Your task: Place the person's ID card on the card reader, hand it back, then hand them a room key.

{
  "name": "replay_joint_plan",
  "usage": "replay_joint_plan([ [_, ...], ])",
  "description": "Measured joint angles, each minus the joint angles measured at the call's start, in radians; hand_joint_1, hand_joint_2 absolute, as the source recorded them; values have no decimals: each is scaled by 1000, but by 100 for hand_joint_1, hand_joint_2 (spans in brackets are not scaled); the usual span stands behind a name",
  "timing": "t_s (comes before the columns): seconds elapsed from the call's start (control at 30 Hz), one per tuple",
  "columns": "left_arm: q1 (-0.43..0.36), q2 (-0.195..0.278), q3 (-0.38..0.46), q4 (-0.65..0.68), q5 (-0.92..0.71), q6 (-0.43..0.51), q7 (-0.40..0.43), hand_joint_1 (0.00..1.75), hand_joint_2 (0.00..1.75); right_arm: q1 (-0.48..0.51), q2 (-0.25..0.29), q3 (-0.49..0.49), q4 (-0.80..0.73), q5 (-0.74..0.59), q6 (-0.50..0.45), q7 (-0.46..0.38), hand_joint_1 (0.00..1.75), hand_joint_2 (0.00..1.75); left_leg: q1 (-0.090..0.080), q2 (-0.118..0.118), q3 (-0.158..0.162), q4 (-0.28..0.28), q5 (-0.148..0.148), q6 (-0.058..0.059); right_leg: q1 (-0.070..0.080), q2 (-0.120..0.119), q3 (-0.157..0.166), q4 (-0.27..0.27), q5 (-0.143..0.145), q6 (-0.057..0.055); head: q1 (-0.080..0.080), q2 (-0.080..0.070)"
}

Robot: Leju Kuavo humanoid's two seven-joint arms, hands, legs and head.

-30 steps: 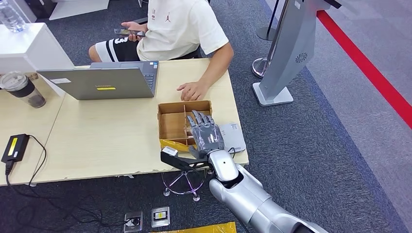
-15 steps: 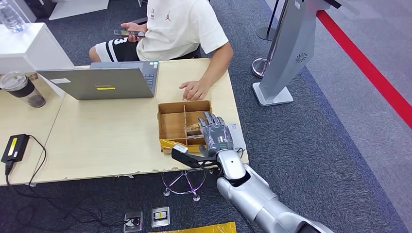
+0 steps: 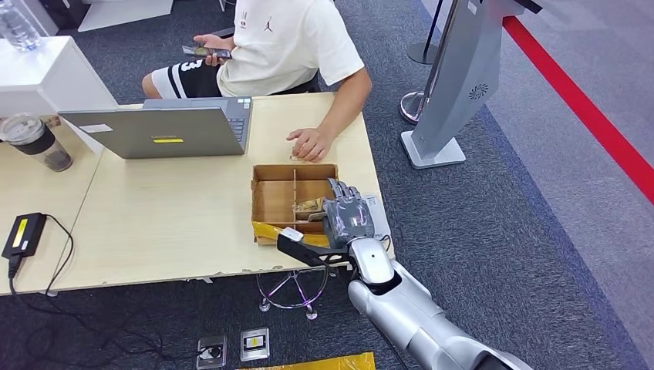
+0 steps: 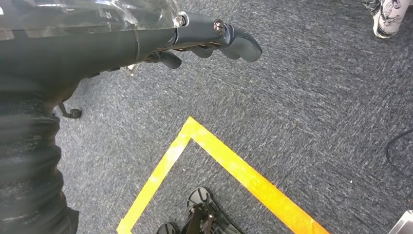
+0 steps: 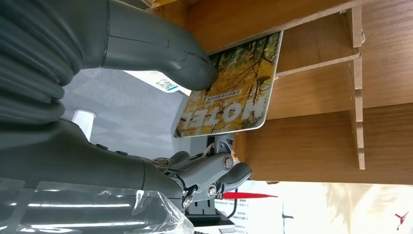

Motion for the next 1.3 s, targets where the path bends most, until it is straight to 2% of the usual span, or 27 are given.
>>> replay_joint_plan([
  [0.2,0,3,-7,0,6,1,0,0,175,3,0,0,0,0,0,-2,126,175,0,0,0,0,0,0,0,0,0,0,0,0,0,0],
  [0.3,0,3,-9,0,11,5,0,0,175,3,1,0,0,0,0,-4,124,175,0,0,0,0,0,0,0,0,0,0,0,0,0,0],
  [0.63,0,2,-15,0,22,18,0,0,175,3,9,0,0,2,-1,-8,158,175,0,0,0,0,0,0,0,0,0,0,0,0,0,0],
  [1.03,0,2,-27,0,30,22,0,0,175,4,11,0,-20,7,-1,-3,173,175,0,0,0,0,0,0,0,0,0,0,0,0,0,0],
  [1.3,0,2,-32,0,43,29,0,0,175,4,11,-2,-80,15,-9,4,174,175,0,0,0,0,0,0,0,0,0,0,0,0,0,0],
])
